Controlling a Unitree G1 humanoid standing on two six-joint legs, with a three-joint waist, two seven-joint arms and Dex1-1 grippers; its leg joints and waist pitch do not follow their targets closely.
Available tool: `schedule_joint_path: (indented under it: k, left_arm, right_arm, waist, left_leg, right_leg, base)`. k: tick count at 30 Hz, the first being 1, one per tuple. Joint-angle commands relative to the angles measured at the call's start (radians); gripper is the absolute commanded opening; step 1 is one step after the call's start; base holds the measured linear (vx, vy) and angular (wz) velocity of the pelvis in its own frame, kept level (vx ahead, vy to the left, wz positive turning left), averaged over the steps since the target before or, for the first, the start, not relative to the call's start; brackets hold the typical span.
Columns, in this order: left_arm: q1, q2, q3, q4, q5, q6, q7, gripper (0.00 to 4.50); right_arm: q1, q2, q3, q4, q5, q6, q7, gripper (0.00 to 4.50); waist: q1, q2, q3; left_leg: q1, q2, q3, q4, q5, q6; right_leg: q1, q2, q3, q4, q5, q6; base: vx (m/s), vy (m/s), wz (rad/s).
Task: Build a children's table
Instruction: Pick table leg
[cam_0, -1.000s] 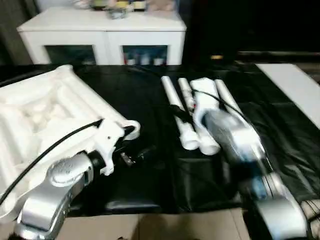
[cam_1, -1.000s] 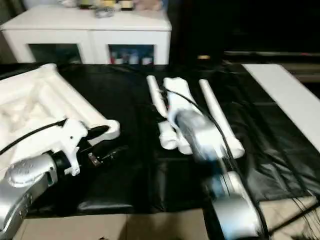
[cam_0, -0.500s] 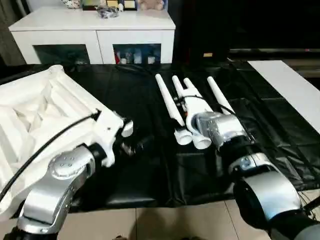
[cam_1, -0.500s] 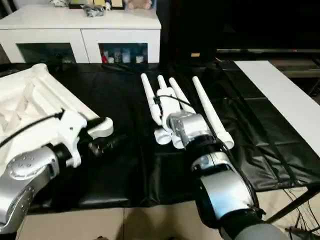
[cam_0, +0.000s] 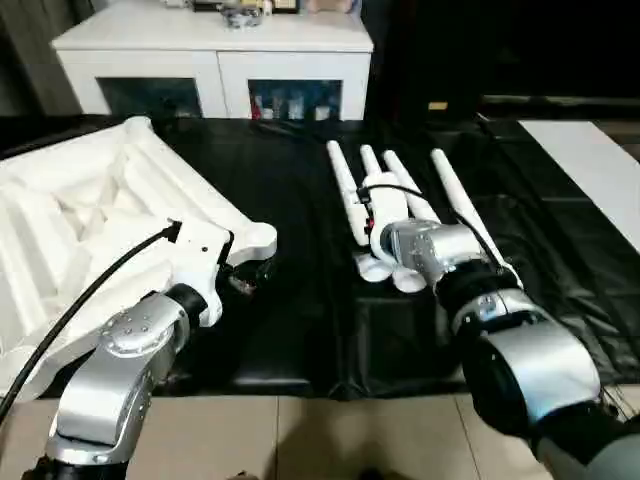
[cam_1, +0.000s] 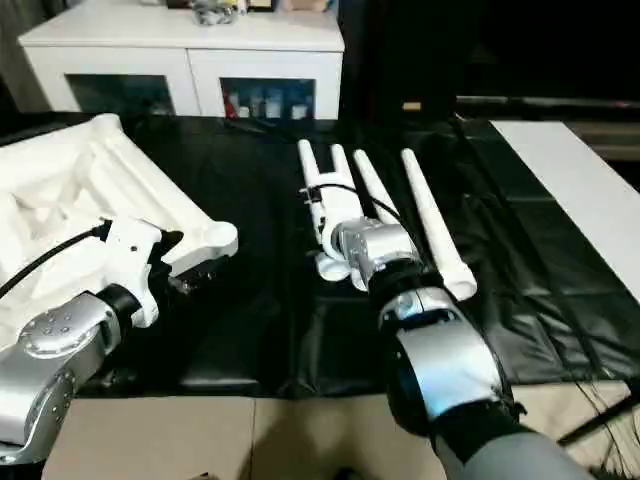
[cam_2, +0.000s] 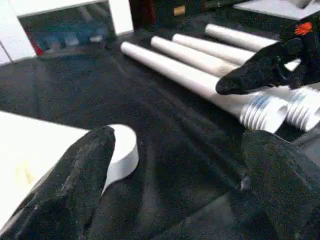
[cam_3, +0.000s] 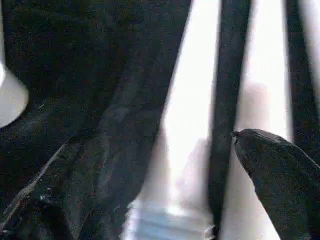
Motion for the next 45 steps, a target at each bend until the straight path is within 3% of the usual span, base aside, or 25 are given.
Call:
schedule_joint_path:
  k: [1,2,3,4,5,6,7,8,9,11,15,22,23,25,31,38,45]
  left_arm:
    - [0.009,0.019,0.005,-0.021,-0.012,0.024,-0.008,4.49]
    - [0.011,0.027,0.005,-0.024,-0.014,0.027,-0.014,4.49]
    - [0.013,0.035,0.004,-0.028,-0.015,0.031,-0.023,4.49]
    - [0.015,0.045,0.003,-0.033,-0.017,0.034,-0.033,4.49]
    - [0.016,0.053,0.002,-0.038,-0.019,0.038,-0.042,4.49]
    - [0.018,0.060,0.002,-0.043,-0.021,0.040,-0.050,4.49]
    - [0.018,0.066,0.003,-0.049,-0.024,0.043,-0.057,4.49]
    - [0.017,0.072,0.005,-0.062,-0.029,0.052,-0.063,4.49]
    - [0.017,0.072,0.006,-0.065,-0.031,0.056,-0.064,4.49]
    - [0.017,0.072,0.007,-0.072,-0.034,0.061,-0.066,4.49]
    - [0.024,0.079,-0.007,-0.081,-0.035,0.068,-0.062,4.49]
    - [0.027,0.092,-0.008,-0.101,-0.043,0.083,-0.079,4.49]
    - [0.025,0.098,-0.007,-0.104,-0.047,0.085,-0.086,4.49]
    - [0.025,0.103,-0.008,-0.106,-0.050,0.085,-0.090,4.49]
    - [0.031,0.126,-0.012,-0.121,-0.062,0.096,-0.118,4.50]
    - [0.041,0.145,-0.016,-0.139,-0.101,0.125,-0.161,4.50]
    - [0.032,0.131,-0.007,-0.127,-0.094,0.130,-0.138,4.50]
  right_arm:
    - [-0.029,0.013,-0.011,0.042,0.006,-0.024,-0.004,4.50]
    - [-0.034,0.015,-0.009,0.057,0.002,-0.026,-0.006,4.50]
    - [-0.039,0.018,-0.011,0.072,0.000,-0.031,-0.011,4.50]
    - [-0.042,0.022,-0.015,0.087,0.002,-0.027,-0.011,4.50]
    - [-0.044,0.026,-0.019,0.097,0.005,-0.024,-0.004,4.50]
    - [-0.045,0.030,-0.020,0.104,0.005,-0.026,0.001,4.50]
    - [-0.046,0.033,-0.020,0.110,0.002,-0.030,0.003,4.50]
    - [-0.050,0.037,-0.023,0.120,0.000,-0.030,0.014,4.50]
    - [-0.052,0.039,-0.025,0.124,-0.002,-0.030,0.018,4.50]
    - [-0.054,0.039,-0.018,0.133,-0.017,-0.038,0.001,4.50]
    - [-0.054,0.046,-0.005,0.157,-0.038,-0.035,-0.029,4.50]
    - [-0.050,0.049,0.006,0.175,-0.057,0.002,-0.011,4.50]
    - [-0.049,0.049,0.003,0.177,-0.058,0.013,-0.002,4.31]
    - [-0.050,0.048,0.003,0.179,-0.060,0.016,0.001,4.31]
    - [-0.054,0.040,-0.012,0.185,-0.061,0.028,0.009,3.72]
    - [-0.052,0.034,-0.020,0.186,-0.061,0.050,0.027,3.19]
    - [-0.047,0.031,-0.033,0.185,-0.051,0.057,0.030,3.08]
  waist:
    - [0.017,0.001,-0.048]
    - [0.031,-0.008,-0.067]
    - [0.057,-0.011,-0.095]
    - [0.064,0.006,-0.098]
    - [0.059,0.009,-0.097]
    - [0.055,0.017,-0.102]
    - [0.055,0.029,-0.109]
    - [0.054,0.032,-0.112]
    - [0.049,0.026,-0.113]
    - [0.041,0.030,-0.105]
    - [0.032,0.031,-0.100]
    - [0.034,0.028,-0.089]
    - [0.035,0.026,-0.089]
    - [0.036,0.025,-0.090]
    - [0.036,0.024,-0.092]
    - [0.036,0.023,-0.095]
    - [0.034,0.020,-0.093]
  left_leg:
    - [0.022,-0.027,-0.035,-0.034,-0.418,0.006]
    - [-0.005,-0.019,-0.038,-0.035,-0.260,0.016]
    - [-0.051,-0.013,-0.053,-0.067,-0.020,0.042]
    - [-0.043,-0.014,-0.046,-0.070,0.084,0.042]
    - [-0.048,-0.014,-0.044,-0.068,0.095,0.043]
    - [-0.082,-0.012,-0.047,-0.068,0.120,0.035]
    - [-0.084,-0.003,-0.047,-0.064,0.090,0.022]
    - [-0.085,-0.002,-0.047,-0.061,0.086,0.010]
    - [-0.086,0.001,-0.048,-0.063,0.070,-0.003]
    - [-0.084,0.004,-0.050,-0.070,0.022,-0.015]
    - [-0.077,0.018,-0.052,-0.085,-0.052,-0.028]
    - [-0.065,0.018,-0.040,-0.088,-0.156,-0.040]
    - [-0.068,0.017,-0.038,-0.088,-0.155,-0.038]
    - [-0.072,0.017,-0.039,-0.089,-0.141,-0.037]
    - [-0.075,0.015,-0.038,-0.086,-0.120,-0.041]
    - [-0.076,0.015,-0.037,-0.083,-0.096,-0.037]
    - [-0.076,0.014,-0.037,-0.084,-0.105,-0.038]
  right_leg:
    - [-0.037,-0.115,0.102,-0.213,-0.713,-0.005]
    - [0.001,-0.123,0.117,-0.213,-0.750,0.028]
    - [0.047,-0.100,0.123,-0.164,-0.482,0.037]
    - [0.023,-0.067,0.105,-0.144,-0.219,-0.009]
    - [0.020,-0.057,0.101,-0.139,-0.121,-0.044]
    - [0.041,-0.044,0.089,-0.121,0.051,-0.103]
    - [0.037,-0.037,0.082,-0.117,0.139,-0.131]
    - [0.039,-0.029,0.078,-0.112,0.177,-0.144]
    - [0.041,-0.021,0.073,-0.110,0.218,-0.161]
    - [0.038,-0.020,0.067,-0.118,0.184,-0.173]
    - [0.039,-0.028,0.062,-0.137,0.028,-0.172]
    - [0.021,-0.036,0.072,-0.157,-0.145,-0.143]
    - [0.023,-0.037,0.073,-0.158,-0.160,-0.136]
    - [0.024,-0.037,0.072,-0.156,-0.160,-0.128]
    - [0.024,-0.037,0.072,-0.156,-0.166,-0.116]
    - [0.025,-0.036,0.072,-0.151,-0.121,-0.131]
    - [0.025,-0.034,0.071,-0.154,-0.145,-0.117]
  base:
    - [0.101,-0.168,0.04]
    - [0.167,-0.228,0.06]
    - [0.088,-0.116,-0.09]
    - [0.085,-0.125,0.15]
    - [0.046,-0.099,0.09]
    - [0.046,-0.099,0.09]
    - [0.000,0.000,0.00]
    - [0.000,0.000,0.00]
    - [0.000,0.000,0.00]
    - [0.000,0.000,0.00]
    - [-0.014,0.025,-0.01]
    - [0.000,0.000,0.00]
    - [0.000,0.000,0.00]
    - [0.000,0.000,0.00]
    - [0.000,0.000,0.00]
    - [0.000,0.000,0.00]
    - [0.000,0.000,0.00]
